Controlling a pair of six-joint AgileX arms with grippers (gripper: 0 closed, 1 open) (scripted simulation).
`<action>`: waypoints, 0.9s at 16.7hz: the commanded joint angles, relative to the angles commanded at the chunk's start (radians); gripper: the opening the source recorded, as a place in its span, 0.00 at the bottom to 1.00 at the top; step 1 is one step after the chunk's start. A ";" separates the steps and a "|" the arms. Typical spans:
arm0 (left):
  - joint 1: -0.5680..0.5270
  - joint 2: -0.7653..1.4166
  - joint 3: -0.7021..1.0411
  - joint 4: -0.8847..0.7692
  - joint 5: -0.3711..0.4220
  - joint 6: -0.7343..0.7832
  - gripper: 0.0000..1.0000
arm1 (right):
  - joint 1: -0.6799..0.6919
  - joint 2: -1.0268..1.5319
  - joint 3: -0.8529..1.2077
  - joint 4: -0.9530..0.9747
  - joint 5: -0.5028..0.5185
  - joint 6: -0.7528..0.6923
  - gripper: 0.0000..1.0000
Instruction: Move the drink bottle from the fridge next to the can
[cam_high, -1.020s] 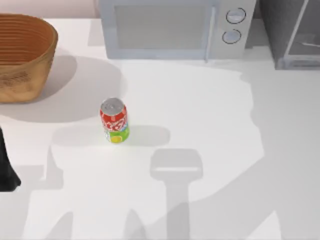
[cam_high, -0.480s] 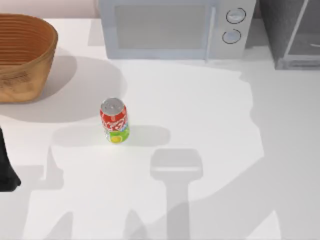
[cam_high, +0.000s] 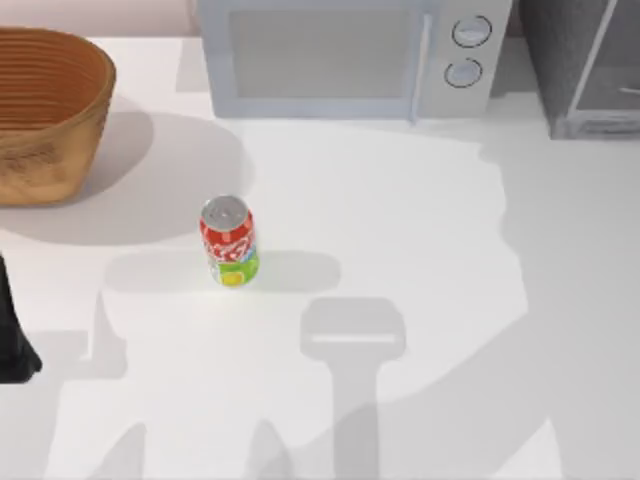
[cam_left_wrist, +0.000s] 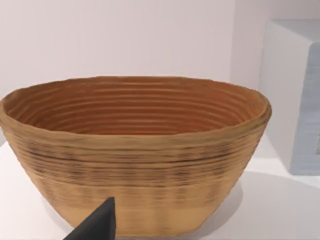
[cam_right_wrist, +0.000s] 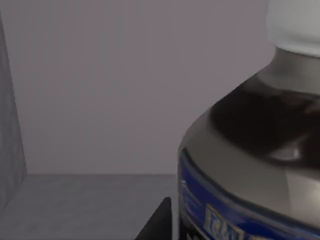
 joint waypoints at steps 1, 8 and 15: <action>0.000 0.000 0.000 0.000 0.000 0.000 1.00 | 0.000 0.000 0.000 0.000 0.000 0.000 0.00; 0.000 0.000 0.000 0.000 0.000 0.000 1.00 | -0.005 -0.063 0.020 -0.096 0.001 0.003 0.00; 0.000 0.000 0.000 0.000 0.000 0.000 1.00 | -0.003 -0.114 0.042 -0.160 -0.002 0.004 0.00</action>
